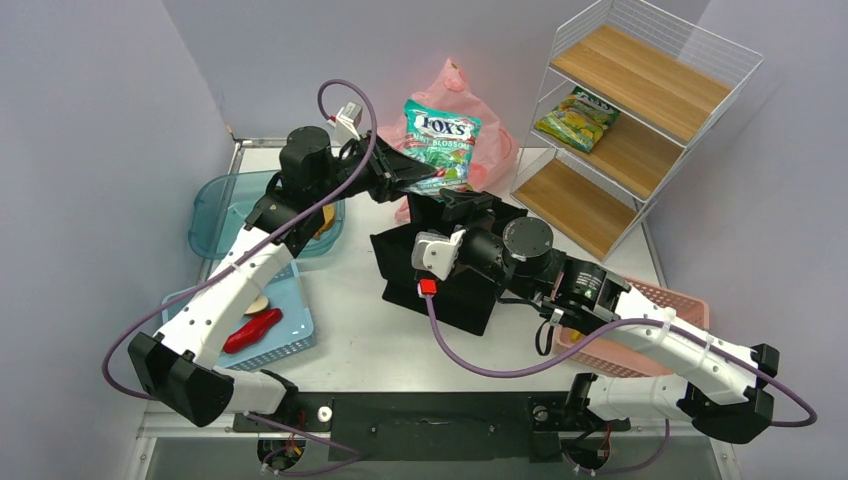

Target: Untie the knot of the grocery bags and take out the mixed food

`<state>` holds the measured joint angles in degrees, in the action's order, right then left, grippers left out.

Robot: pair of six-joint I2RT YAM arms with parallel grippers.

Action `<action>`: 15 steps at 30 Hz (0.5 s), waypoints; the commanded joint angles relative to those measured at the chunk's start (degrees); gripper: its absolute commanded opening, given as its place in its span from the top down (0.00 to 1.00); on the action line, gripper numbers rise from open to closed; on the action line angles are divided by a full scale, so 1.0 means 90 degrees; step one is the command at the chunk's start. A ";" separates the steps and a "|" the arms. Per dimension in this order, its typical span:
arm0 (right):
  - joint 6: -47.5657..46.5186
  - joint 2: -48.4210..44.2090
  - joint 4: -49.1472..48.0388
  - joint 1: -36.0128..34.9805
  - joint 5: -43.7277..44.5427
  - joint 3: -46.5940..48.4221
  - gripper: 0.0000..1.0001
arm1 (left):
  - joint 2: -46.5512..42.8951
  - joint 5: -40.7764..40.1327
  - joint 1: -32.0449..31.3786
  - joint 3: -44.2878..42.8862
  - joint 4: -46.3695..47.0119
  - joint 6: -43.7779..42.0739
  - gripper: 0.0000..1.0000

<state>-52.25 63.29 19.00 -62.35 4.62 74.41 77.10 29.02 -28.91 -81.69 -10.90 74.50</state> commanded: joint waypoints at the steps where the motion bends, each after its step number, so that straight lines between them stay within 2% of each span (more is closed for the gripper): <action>1: -0.0595 -0.0106 -0.0711 -0.0041 0.0672 -0.0203 0.36 | -0.0102 0.0436 -0.0034 -0.0198 0.0750 0.0009 1.00; 10: -0.1065 -0.0218 -0.1063 0.0115 0.1193 -0.0888 0.40 | -0.0005 0.0826 -0.0084 -0.0151 0.1002 -0.0059 1.00; 15: -0.1125 -0.0200 -0.1762 0.0172 0.1496 -0.1087 0.46 | 0.0005 0.0939 -0.0131 -0.0170 0.0979 -0.0140 1.00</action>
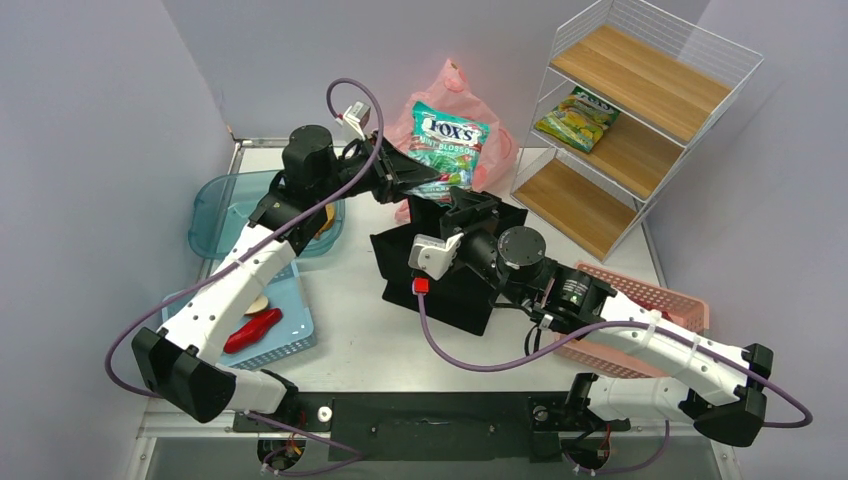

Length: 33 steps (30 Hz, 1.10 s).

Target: Untie the knot of the grocery bags and take out the mixed food

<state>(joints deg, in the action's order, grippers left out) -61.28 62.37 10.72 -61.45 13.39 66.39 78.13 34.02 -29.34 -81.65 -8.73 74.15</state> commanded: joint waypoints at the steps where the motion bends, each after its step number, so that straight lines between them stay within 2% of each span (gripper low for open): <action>1: -0.0154 -0.0111 -0.1080 0.0071 0.0558 -0.0241 0.45 | -0.0117 0.0382 -0.0088 -0.0164 0.0722 -0.0121 1.00; 3: -0.0223 -0.0125 -0.1508 0.0070 0.0609 -0.0303 0.44 | -0.0135 0.0390 -0.0089 -0.0144 0.0683 -0.0149 1.00; 5: -0.0240 -0.0097 -0.1569 0.0082 0.0618 -0.0271 0.50 | -0.0147 0.0390 -0.0103 -0.0134 0.0672 -0.0195 1.00; 7: -0.0235 -0.0117 -0.1515 0.0123 0.0542 -0.0281 0.60 | -0.0151 0.0390 -0.0124 -0.0150 0.0661 -0.0258 1.00; 8: -0.0234 -0.0166 -0.1500 0.0126 0.0465 -0.0312 0.76 | -0.0158 0.0378 -0.0127 -0.0155 0.0649 -0.0299 1.00; 9: -0.0250 -0.0198 -0.1454 0.0116 0.0426 -0.0329 0.83 | -0.0168 0.0369 -0.0133 -0.0156 0.0619 -0.0333 1.00; 10: -0.0271 -0.0254 -0.1435 0.0112 0.0390 -0.0368 0.97 | -0.0172 0.0326 -0.0129 -0.0156 0.0609 -0.0432 1.00; 11: -0.0303 -0.0282 -0.1418 0.0112 0.0389 -0.0391 1.00 | -0.0199 0.0285 -0.0129 -0.0161 0.0582 -0.0517 0.99; 12: -0.0338 -0.0341 -0.1412 0.0116 0.0424 -0.0435 1.00 | -0.0216 0.0195 -0.0133 -0.0173 0.0576 -0.0747 0.96; 13: -0.0363 -0.0417 -0.1422 0.0111 0.0455 -0.0459 1.00 | -0.0261 0.0146 -0.0131 -0.0174 0.0571 -0.0880 0.86; 14: -0.0365 -0.0451 -0.1439 0.0115 0.0526 -0.0515 1.00 | -0.0296 -0.0001 -0.0134 -0.0164 0.0571 -0.1150 0.81; 16: -0.0313 -0.0601 -0.1494 0.0118 0.0625 -0.0586 1.00 | -0.0458 -0.0266 -0.0125 -0.0070 0.0544 -0.1591 0.58; 17: -0.0292 -0.0726 -0.1521 0.0124 0.0667 -0.0612 1.00 | -0.0507 -0.0419 -0.0117 -0.0020 0.0527 -0.1766 0.53; 18: -0.0269 -0.0791 -0.1527 0.0121 0.0775 -0.0664 1.00 | -0.0612 -0.0488 -0.0094 0.0085 0.0524 -0.2182 0.43; 20: -0.0262 -0.0979 -0.1563 0.0124 0.0989 -0.0789 1.00 | -0.0790 -0.0778 -0.0032 0.0286 0.0430 -0.2766 0.36; 25: -0.0372 -0.1470 -0.1554 0.0300 0.1562 -0.1257 1.00 | -0.1186 -0.2063 0.0083 0.0776 0.0075 -0.3825 0.32; 29: -0.0635 -0.1809 -0.1541 0.0436 0.1925 -0.1502 1.00 | -0.1331 -0.2301 0.0114 0.1032 -0.0068 -0.4356 0.32; 33: -0.0811 -0.1978 -0.1476 0.0736 0.2146 -0.1594 1.00 | -0.1374 -0.2248 0.0116 0.1105 -0.0102 -0.4380 0.32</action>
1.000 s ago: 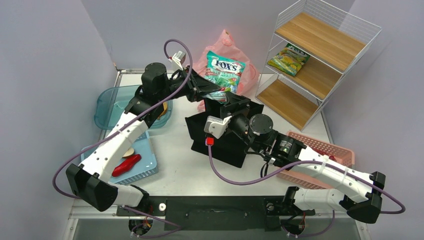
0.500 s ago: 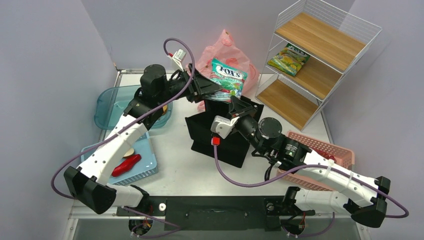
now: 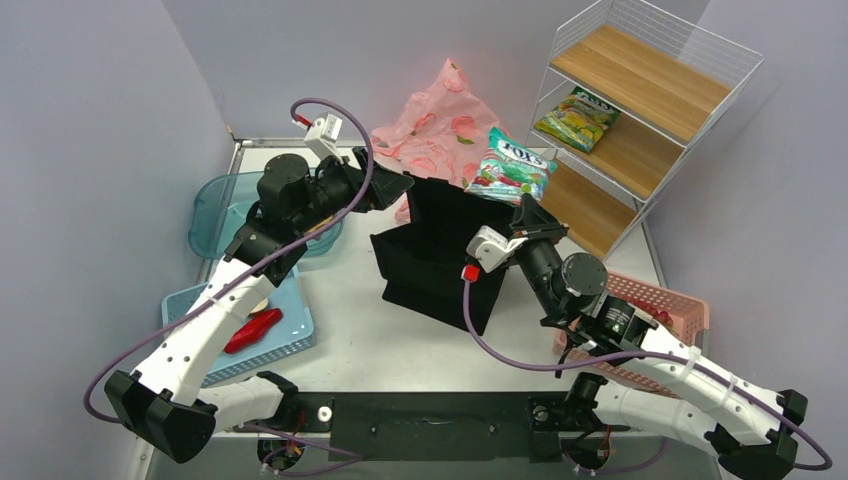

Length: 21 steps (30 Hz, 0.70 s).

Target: Untie the knot of the grocery bags and take out the mixed food

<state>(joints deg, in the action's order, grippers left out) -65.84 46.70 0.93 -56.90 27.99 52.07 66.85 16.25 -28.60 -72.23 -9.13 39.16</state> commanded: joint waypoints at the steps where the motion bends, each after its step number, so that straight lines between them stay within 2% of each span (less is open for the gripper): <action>1: -0.0332 -0.0267 -0.0343 0.0368 0.0533 -0.0004 1.00 | -0.0130 -0.0263 0.0033 0.0057 -0.0055 -0.0502 0.32; 9: -0.0858 -0.0110 -0.0298 0.1093 0.0182 -0.0047 1.00 | -0.0030 0.0050 0.0033 -0.0035 -0.0111 -0.0639 0.31; 13: -0.0918 0.0120 -0.0211 0.1820 -0.0341 0.0093 1.00 | -0.0013 0.0187 0.0033 -0.0079 -0.0192 -0.0752 0.30; 16: -0.0885 0.0311 -0.0133 0.2449 -0.0710 0.0244 1.00 | -0.0061 0.0277 0.0033 -0.0103 -0.0254 -0.1040 0.25; 21: -0.0963 0.0635 -0.0192 0.3378 -0.1532 0.0413 1.00 | -0.0039 0.0165 0.0118 -0.0282 -0.0420 -0.1225 0.24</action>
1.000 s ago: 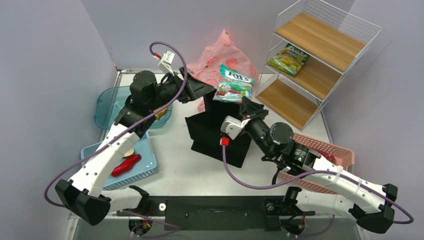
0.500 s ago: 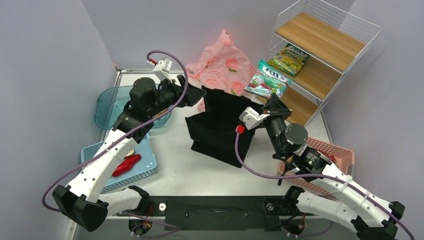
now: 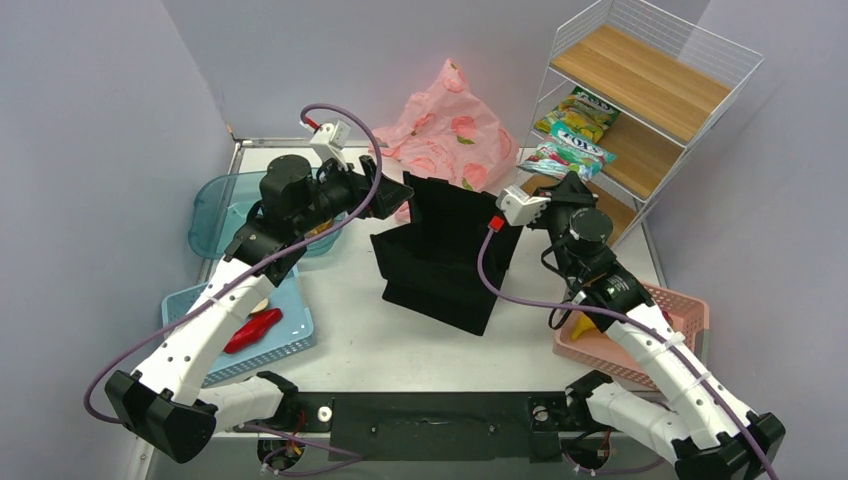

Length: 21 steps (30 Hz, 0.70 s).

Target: Untie the knot of the grocery bags and take out the mixed food

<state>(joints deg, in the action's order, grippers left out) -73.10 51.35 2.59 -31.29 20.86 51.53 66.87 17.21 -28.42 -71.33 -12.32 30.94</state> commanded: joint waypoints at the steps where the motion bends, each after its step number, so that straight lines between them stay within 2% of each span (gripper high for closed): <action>1: -0.0167 0.0165 -0.0427 0.0829 -0.0845 0.0490 1.00 | -0.0041 0.0054 0.0110 -0.0393 -0.0089 -0.0317 0.24; 12: -0.0343 0.0937 -0.0792 0.2868 -0.2228 0.0733 1.00 | 0.0022 0.0122 0.0150 -0.0390 -0.0025 -0.0416 0.23; 15: -0.0365 0.1229 -0.0808 0.3233 -0.2672 0.0857 1.00 | 0.0066 0.0116 0.0186 -0.0491 0.0023 -0.0486 0.23; 21: -0.0379 0.1806 -0.0617 0.3779 -0.2921 0.1248 1.00 | 0.0094 0.0111 0.0265 -0.0517 -0.0012 -0.0492 0.23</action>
<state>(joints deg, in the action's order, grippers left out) -75.75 65.95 1.63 0.36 -1.43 57.80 67.81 17.58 -26.76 -73.01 -13.58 27.75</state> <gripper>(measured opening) 0.066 0.771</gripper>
